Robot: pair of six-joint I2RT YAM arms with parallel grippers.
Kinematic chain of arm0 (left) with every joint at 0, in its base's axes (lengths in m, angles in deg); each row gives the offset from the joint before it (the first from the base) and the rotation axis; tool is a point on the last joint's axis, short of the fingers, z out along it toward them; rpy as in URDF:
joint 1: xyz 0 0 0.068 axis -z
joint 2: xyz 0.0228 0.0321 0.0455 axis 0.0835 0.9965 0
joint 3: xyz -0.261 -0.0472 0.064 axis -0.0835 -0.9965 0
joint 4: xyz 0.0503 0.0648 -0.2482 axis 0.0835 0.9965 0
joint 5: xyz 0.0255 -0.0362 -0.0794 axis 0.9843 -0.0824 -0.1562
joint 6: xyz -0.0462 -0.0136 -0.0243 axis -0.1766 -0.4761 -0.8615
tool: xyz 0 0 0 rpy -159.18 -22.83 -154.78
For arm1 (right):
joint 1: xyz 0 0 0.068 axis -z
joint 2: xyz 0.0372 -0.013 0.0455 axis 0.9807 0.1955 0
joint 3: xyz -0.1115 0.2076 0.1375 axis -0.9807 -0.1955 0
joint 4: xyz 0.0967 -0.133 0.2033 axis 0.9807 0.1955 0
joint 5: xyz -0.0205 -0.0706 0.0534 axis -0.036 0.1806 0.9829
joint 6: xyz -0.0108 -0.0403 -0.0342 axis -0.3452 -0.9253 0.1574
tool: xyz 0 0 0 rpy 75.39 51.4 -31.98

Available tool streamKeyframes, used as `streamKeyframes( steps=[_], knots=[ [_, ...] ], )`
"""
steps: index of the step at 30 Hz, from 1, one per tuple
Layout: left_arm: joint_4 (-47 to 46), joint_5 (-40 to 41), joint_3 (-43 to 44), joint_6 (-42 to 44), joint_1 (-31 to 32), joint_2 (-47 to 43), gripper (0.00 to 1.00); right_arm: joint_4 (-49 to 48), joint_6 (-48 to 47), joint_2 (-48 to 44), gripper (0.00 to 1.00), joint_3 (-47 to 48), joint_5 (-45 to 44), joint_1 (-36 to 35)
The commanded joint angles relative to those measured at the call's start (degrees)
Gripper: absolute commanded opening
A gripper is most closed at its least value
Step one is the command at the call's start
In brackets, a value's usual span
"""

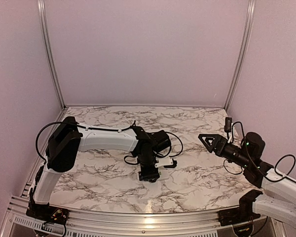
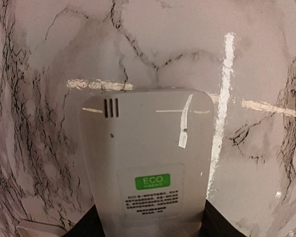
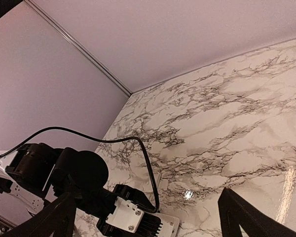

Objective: Load the batteries into the remote control
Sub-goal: Place the remote control without the battery cover at the center of the board.

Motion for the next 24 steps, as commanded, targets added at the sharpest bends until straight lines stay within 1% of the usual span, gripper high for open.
streamKeyframes(
  steps=[1, 6, 9, 11, 13, 15, 16, 18, 20, 23, 24],
  knots=[
    [3.49, -0.04, 2.89, 2.63, 0.01, 2.70, 0.62, -1.67, -0.99, 0.20, 0.99, 0.51, 2.20, 0.46],
    [3.16, 0.55, 2.61, 1.70, -0.23, 0.03, 0.78, -1.33, -1.79, 1.11, 0.99, 1.18, 2.84, 0.46],
    [1.30, 0.86, 1.04, 1.07, -0.39, -3.62, 0.88, -1.73, -2.41, 1.38, 0.99, 1.28, 3.17, 0.43],
    [-1.66, 1.11, -1.58, -0.29, -1.08, -7.23, 0.91, -1.77, -3.42, 1.58, 0.99, 1.66, 3.76, 0.46],
    [-6.66, 2.15, -4.41, -3.90, -2.53, -11.17, 0.93, -1.16, -4.85, 2.04, 0.98, 2.27, 4.01, 0.46],
    [-11.77, 3.68, -7.94, -8.98, -4.44, -14.63, 0.92, -0.08, -6.78, 2.54, 0.97, 3.09, 4.28, 0.46],
    [-14.94, 6.16, -9.87, -12.26, -5.53, -16.18, 0.91, 0.81, -7.62, 2.87, 0.96, 3.60, 4.21, 0.51],
    [-18.89, 6.87, -13.28, -18.90, -7.62, -18.08, 0.82, 2.65, -9.27, 3.49, 0.96, 4.45, 3.62, 0.46],
    [-20.59, 7.53, -15.32, -25.81, -8.81, -18.48, 0.72, 3.93, -10.75, 4.31, 0.96, 5.28, 3.20, 0.44],
    [-22.23, 7.91, -17.52, -34.60, -9.17, -17.50, 0.66, 5.37, -12.17, 5.98, 0.95, 6.44, 2.35, 0.42],
    [-22.70, 7.59, -17.93, -36.95, -9.22, -16.92, 0.62, 5.48, -12.52, 6.40, 0.95, 6.74, 2.03, 0.45]
  ],
)
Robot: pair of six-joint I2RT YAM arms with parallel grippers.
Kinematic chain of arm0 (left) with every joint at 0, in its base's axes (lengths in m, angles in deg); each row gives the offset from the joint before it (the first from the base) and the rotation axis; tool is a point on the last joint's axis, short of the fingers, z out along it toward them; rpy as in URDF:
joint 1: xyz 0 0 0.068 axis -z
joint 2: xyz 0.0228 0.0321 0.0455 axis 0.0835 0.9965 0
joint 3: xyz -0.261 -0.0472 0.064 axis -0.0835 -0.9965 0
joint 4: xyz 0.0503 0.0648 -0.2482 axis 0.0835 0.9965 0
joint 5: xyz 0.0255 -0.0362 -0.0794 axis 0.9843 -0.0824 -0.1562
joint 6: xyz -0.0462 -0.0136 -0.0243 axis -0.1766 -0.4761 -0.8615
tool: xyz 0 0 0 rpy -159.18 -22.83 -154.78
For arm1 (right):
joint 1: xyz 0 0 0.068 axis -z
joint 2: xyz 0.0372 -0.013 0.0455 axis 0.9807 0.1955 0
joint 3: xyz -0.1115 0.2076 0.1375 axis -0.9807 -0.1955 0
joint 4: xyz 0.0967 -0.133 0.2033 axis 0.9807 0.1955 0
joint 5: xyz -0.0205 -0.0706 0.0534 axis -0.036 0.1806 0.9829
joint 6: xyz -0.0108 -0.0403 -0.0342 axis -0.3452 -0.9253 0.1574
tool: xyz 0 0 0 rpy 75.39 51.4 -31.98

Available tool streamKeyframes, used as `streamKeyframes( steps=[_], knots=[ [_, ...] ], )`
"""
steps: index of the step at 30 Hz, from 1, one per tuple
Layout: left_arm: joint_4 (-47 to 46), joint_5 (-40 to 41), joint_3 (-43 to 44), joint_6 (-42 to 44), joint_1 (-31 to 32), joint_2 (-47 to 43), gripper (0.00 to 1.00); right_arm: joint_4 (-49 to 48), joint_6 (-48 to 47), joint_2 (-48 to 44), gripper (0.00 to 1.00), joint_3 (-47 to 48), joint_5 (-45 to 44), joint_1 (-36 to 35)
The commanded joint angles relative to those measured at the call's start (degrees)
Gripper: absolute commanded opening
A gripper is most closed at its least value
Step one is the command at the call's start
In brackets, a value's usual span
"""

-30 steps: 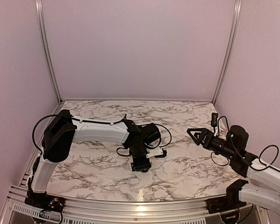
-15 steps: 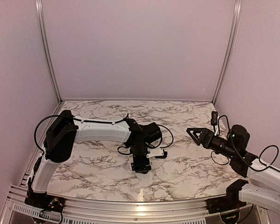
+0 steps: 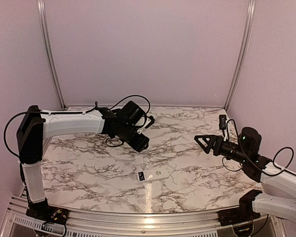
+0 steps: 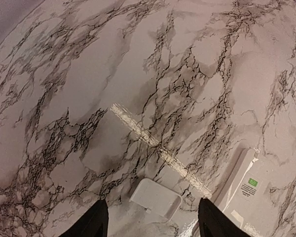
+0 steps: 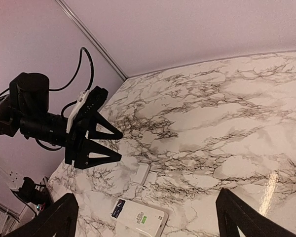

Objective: Load the batteries into the remote control
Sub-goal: Place the remote control without the battery cover at the center of the board, then pick up the battery cover from the center of the board.

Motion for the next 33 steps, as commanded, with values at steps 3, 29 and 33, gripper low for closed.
streamKeyframes(
  steps=[3, 29, 33],
  knots=[
    [-5.52, 1.69, -3.82, -21.92, 0.39, 4.29, 0.50, 2.76, -4.13, 2.19, 0.95, 3.49, -1.75, 0.46],
    [2.69, 7.60, 4.15, -28.39, 2.57, 15.71, 0.14, 1.60, -4.48, 3.53, 0.94, 3.52, -1.52, 0.46],
    [2.98, 8.68, 2.60, -26.73, 2.41, 14.17, 0.01, 0.73, -4.35, 4.40, 0.92, 3.52, -0.74, 0.46]
  ],
)
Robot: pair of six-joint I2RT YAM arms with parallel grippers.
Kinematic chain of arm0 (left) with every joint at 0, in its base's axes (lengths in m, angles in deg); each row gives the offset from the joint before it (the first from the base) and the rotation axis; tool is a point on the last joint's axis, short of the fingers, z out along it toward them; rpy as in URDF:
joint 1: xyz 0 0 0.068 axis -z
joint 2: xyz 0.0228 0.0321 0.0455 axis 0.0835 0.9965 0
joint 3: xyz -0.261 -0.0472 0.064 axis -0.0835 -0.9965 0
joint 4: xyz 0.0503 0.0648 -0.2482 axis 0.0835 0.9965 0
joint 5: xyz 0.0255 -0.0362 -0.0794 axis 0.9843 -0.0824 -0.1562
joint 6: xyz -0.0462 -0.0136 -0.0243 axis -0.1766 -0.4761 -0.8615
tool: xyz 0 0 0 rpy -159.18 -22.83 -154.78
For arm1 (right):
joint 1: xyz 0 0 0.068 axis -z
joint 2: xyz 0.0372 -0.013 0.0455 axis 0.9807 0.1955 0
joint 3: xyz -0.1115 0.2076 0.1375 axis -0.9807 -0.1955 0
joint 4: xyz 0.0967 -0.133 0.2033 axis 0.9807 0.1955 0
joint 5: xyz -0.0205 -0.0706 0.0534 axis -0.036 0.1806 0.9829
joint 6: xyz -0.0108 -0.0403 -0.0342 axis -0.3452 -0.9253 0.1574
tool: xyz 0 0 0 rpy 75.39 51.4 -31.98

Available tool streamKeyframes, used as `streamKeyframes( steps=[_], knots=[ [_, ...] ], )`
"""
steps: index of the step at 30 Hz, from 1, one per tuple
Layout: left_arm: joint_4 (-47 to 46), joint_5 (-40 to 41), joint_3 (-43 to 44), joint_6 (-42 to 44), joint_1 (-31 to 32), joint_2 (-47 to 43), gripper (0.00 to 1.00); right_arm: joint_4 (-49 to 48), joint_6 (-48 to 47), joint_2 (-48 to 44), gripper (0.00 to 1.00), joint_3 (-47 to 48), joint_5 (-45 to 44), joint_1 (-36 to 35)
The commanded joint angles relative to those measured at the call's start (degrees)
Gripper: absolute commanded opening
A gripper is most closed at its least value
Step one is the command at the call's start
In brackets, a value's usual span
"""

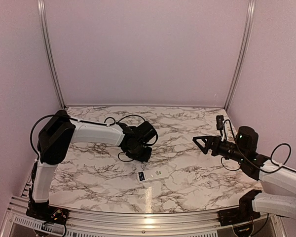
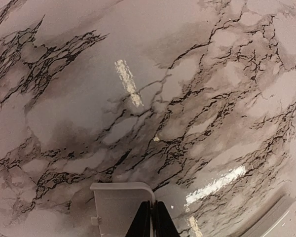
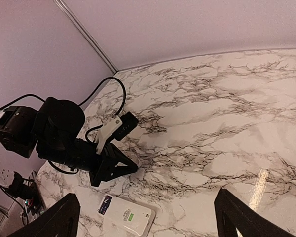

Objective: Load the batteries into the remote control
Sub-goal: Pick up the battery cover from the center of the board, then pass from the left arm to the right

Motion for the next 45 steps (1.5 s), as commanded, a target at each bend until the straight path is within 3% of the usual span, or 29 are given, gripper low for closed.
streamKeyframes(
  steps=[1, 4, 7, 12, 16, 19, 21, 23, 31, 35, 45],
  knots=[
    [2.88, 2.49, -1.10, 2.53, -0.06, -0.74, 0.00, -0.88, -0.45, 1.04, 0.91, 2.27, 0.99, 0.46],
    [1.32, 1.90, -2.58, 5.01, -0.71, -3.88, 0.00, -1.97, -0.58, 1.90, 0.89, 2.61, 2.28, 0.46],
    [-5.65, -3.90, -6.83, 9.69, -1.43, -11.63, 0.00, -3.92, -1.12, 2.85, 0.87, 3.06, 4.67, 0.46],
    [-20.61, -35.46, -15.75, 17.29, -4.06, -26.05, 0.00, -8.93, -2.39, 3.95, 0.82, 4.12, 12.28, 0.46],
    [-25.87, -55.11, -17.57, 20.21, -4.78, -31.28, 0.00, -17.59, -0.88, 4.34, 0.74, 4.47, 22.50, -0.02],
    [-32.05, -67.59, -18.91, 17.70, -4.65, -32.81, 0.00, -21.01, -1.74, 4.44, 0.71, 6.52, 28.28, -3.25],
    [-41.12, -72.72, -21.63, 13.36, -4.32, -34.38, 0.00, -19.14, -4.89, 4.41, 0.70, 9.12, 29.62, -6.92],
    [-48.70, -75.34, -24.12, 9.90, -3.87, -36.12, 0.00, -16.91, -7.60, 4.91, 0.69, 11.78, 30.76, -10.34],
    [-64.27, -80.25, -26.70, 0.05, -1.09, -38.68, 0.00, -17.02, -10.37, 9.42, 0.62, 17.87, 35.74, -17.16],
    [-72.08, -80.88, -27.96, -5.34, -0.18, -39.13, 0.00, -16.41, -12.79, 11.58, 0.53, 20.32, 37.07, -20.94],
    [-77.88, -82.53, -27.75, -9.12, 2.19, -37.80, 0.00, -9.40, -21.27, 15.35, 0.47, 27.65, 36.08, -28.10]
  ],
)
